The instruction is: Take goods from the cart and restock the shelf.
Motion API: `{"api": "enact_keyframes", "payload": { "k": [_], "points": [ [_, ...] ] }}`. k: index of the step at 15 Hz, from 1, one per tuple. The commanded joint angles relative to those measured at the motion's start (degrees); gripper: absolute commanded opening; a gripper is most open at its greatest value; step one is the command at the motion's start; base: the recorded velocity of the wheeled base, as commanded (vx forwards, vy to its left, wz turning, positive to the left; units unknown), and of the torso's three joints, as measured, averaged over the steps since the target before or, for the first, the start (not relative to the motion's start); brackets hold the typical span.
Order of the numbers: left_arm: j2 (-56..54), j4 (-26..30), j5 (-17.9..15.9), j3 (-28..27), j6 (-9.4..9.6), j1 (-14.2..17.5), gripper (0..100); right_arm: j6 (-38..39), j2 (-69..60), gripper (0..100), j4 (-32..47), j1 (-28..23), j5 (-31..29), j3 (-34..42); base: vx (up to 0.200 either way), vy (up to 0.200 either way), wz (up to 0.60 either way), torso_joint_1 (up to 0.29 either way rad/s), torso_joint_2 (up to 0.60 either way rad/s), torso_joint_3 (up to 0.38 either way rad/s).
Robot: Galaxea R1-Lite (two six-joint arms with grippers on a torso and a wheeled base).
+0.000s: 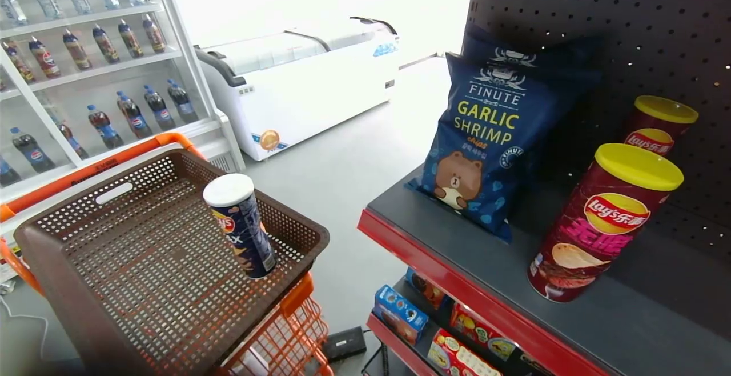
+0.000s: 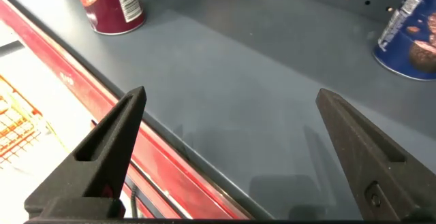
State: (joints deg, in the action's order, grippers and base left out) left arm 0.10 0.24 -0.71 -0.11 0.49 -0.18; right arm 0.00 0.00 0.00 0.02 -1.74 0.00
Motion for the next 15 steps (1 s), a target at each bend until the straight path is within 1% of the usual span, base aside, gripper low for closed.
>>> {"api": "enact_keyframes", "payload": {
  "k": [1,2,3,5,8,10,11,12,13,14,15],
  "points": [
    [-0.01,0.02,0.53,-0.07,-0.05,0.01,100,0.00,0.09,100,0.00,0.06,-0.01,0.00,0.000,0.000,0.00,0.000,0.00,0.000],
    [0.08,0.46,0.79,-2.26,0.22,0.09,100,0.00,0.09,100,0.00,0.06,-0.01,0.00,0.000,0.000,0.00,0.000,0.00,0.000],
    [2.63,1.78,0.71,-7.54,0.65,-0.43,100,0.00,0.09,100,0.00,-0.02,-0.01,0.00,0.000,0.000,0.00,0.000,0.00,0.000],
    [9.22,6.88,0.62,-13.07,1.27,-0.70,100,0.00,0.09,100,0.00,0.06,-0.01,0.00,0.000,0.000,0.00,0.000,0.00,0.000],
    [19.59,6.96,-0.17,-14.39,2.94,-3.07,100,0.00,0.09,100,0.00,-0.02,-0.01,0.00,0.000,0.000,0.00,0.000,0.00,0.000],
    [25.74,6.96,-0.44,-14.74,2.94,-3.60,100,0.00,0.09,100,0.00,-0.02,-0.01,0.00,0.000,0.000,0.00,0.000,0.00,0.000],
    [26.88,6.96,-0.52,-14.74,2.94,-3.60,100,0.00,0.09,100,0.00,-0.02,-0.01,0.00,0.000,0.000,0.00,0.000,0.00,0.000],
    [31.98,6.88,-1.40,-16.41,2.59,-3.60,100,0.00,0.09,100,0.00,-0.02,-0.01,0.00,0.000,0.000,0.00,0.000,0.00,0.000],
    [35.94,6.79,-1.40,-18.26,1.97,-3.51,100,0.00,0.09,100,0.00,-0.02,-0.01,0.00,0.000,0.000,0.00,0.000,0.00,0.000],
    [38.84,6.08,-1.40,-19.84,1.89,-3.42,100,0.00,0.09,100,0.00,0.06,-0.01,0.00,0.000,0.000,0.00,0.000,0.00,0.000],
    [45.61,2.31,-1.31,-22.83,1.97,-3.24,100,0.00,0.09,100,0.00,0.06,-0.01,0.00,0.000,0.000,0.00,0.000,0.00,0.000]
  ]
}}
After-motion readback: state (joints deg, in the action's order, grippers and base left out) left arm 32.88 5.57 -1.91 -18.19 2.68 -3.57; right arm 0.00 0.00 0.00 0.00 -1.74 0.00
